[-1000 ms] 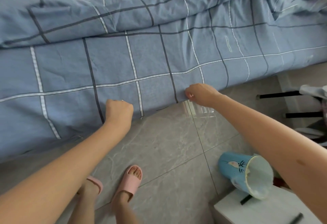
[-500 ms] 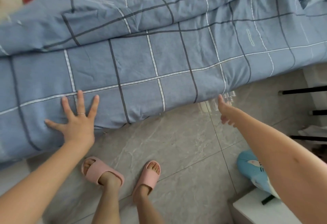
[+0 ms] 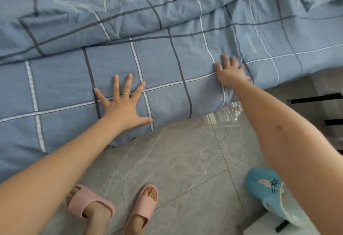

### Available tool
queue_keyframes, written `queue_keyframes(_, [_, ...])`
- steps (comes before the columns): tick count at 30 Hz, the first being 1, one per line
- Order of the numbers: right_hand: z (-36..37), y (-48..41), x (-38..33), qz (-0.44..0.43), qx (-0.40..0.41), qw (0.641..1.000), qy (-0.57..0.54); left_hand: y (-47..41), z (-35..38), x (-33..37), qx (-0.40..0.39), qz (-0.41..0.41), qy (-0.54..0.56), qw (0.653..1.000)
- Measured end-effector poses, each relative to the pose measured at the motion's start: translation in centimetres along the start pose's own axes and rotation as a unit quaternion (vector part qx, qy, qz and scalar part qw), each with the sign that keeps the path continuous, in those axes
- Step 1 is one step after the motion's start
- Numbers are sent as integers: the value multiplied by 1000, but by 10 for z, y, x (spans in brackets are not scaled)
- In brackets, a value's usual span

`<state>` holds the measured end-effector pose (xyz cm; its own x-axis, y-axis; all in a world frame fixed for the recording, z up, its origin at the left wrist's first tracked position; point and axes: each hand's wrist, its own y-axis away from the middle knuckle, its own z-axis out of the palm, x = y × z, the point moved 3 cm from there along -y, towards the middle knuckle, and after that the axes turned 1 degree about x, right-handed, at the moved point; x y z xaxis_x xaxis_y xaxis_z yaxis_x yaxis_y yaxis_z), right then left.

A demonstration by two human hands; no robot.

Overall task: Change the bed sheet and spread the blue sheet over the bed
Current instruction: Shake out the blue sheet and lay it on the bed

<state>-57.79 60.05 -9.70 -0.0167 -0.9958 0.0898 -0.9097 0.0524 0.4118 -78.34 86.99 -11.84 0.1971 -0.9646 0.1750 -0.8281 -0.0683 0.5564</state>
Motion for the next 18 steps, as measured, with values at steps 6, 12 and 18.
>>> queue_keyframes(6, [33, 40, 88, 210, -67, 975, 4, -7, 10, 0, -47, -21, -34, 998])
queue_keyframes(12, [-20, 18, -10, -155, 119, 980, 36, -8, 8, 3, -44, -34, -44, 997])
queue_keyframes(18, [40, 22, 19, 27, 8, 997, -68, -5, 19, -12, 68, 45, -61, 995])
